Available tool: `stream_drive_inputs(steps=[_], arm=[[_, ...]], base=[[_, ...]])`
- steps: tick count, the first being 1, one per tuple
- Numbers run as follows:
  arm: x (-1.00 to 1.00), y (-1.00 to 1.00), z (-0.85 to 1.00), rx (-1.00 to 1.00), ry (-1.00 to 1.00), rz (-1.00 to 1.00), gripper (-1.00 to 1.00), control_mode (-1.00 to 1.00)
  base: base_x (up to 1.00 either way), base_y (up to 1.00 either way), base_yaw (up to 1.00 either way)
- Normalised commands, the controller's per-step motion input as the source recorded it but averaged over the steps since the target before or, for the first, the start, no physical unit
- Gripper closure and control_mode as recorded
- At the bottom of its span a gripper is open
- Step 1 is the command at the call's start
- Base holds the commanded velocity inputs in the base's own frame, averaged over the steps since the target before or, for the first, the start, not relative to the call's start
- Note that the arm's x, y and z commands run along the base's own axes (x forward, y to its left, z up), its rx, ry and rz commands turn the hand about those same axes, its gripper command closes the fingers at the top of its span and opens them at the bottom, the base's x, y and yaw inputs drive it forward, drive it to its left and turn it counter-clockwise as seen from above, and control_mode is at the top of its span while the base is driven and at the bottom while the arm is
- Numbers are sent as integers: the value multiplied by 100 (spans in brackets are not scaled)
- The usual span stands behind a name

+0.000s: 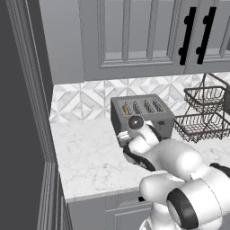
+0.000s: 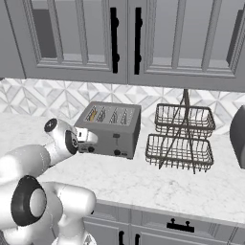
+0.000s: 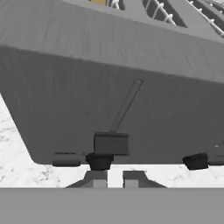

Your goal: Start the toaster. Once the lever pops up, take the bread to the plate on the dining counter.

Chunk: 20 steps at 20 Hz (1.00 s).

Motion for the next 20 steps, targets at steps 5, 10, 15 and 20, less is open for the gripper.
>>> stream_drive_inputs(steps=[5, 10, 15, 20], arm=[[-77, -21, 72, 9, -52, 0, 100, -100], [-37, -31, 91, 15, -26, -1, 100, -100], [-7, -81, 57, 30, -1, 0, 100, -100], [0, -68, 25, 39, 20, 0, 100, -100]], base=[[0, 0, 0], [0, 0, 0], [0, 0, 0], [0, 0, 0]])
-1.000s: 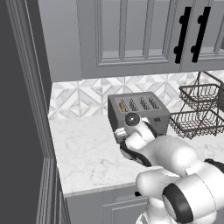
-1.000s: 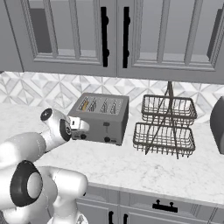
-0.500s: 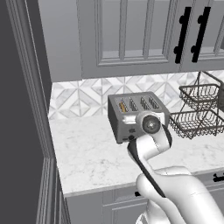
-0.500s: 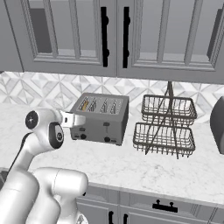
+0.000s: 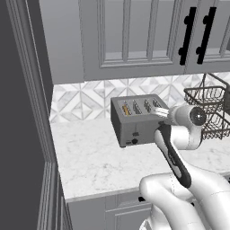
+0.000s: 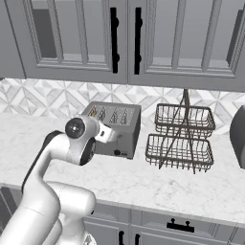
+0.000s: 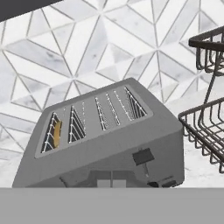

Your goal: Start the toaster. Once the lever pops up, take the bread to the plate on the dining counter.

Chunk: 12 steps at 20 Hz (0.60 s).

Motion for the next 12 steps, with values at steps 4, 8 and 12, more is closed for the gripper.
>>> stream_drive_inputs(steps=[4, 8, 12], arm=[[0, -4, 0, 16, 6, 0, 100, -100], [0, 0, 0, 0, 0, 0, -100, -100], [0, 0, 0, 0, 0, 0, -100, -100]], base=[[0, 0, 0], [0, 0, 0], [0, 0, 0]])
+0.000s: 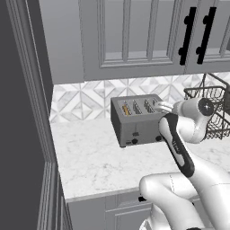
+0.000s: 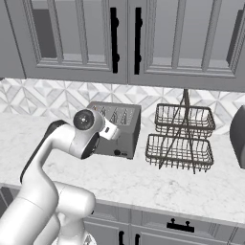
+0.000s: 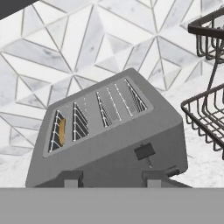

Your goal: Start the toaster. Once the lever pops up, take the bread to the plate on the dining counter.

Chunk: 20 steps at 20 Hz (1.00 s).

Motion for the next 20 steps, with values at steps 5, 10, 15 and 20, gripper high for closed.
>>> stream_drive_inputs(steps=[5, 10, 15, 20], arm=[[0, 0, 0, 0, 0, 0, -100, -100], [0, 0, 0, 0, 0, 0, -100, -100], [0, 0, 0, 0, 0, 0, -100, -100], [0, 0, 0, 0, 0, 0, -100, -100]], base=[[0, 0, 0], [0, 0, 0], [0, 0, 0], [0, 0, 0]])
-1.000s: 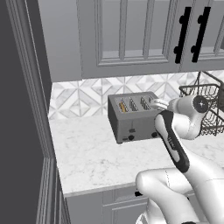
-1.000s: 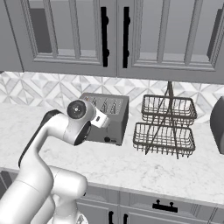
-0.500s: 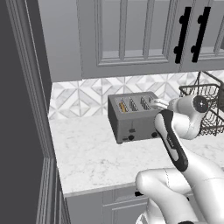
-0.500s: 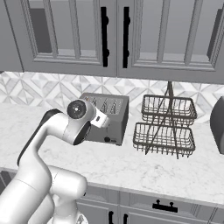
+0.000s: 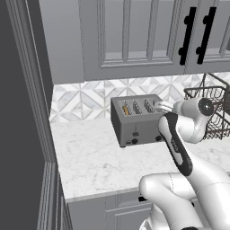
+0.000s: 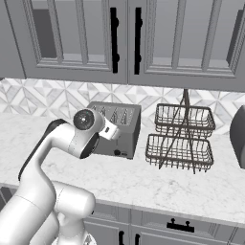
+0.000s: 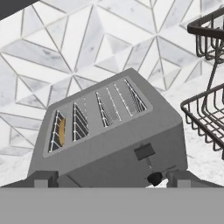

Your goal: Start the toaster. Once the lever pops up, take the bread to the plate on the dining counter.

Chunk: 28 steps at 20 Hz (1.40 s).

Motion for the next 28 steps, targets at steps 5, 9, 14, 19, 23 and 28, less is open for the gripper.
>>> stream_drive_inputs(steps=[5, 9, 14, 19, 23, 28], arm=[[0, 0, 0, 0, 0, 0, -100, -100], [0, 0, 0, 0, 0, 0, -100, -100], [0, 0, 0, 0, 0, 0, -100, -100], [0, 0, 0, 0, 0, 0, -100, -100], [0, 0, 0, 0, 0, 0, -100, -100], [0, 0, 0, 0, 0, 0, -100, -100]], base=[[0, 0, 0], [0, 0, 0], [0, 0, 0], [0, 0, 0], [0, 0, 0], [0, 0, 0]])
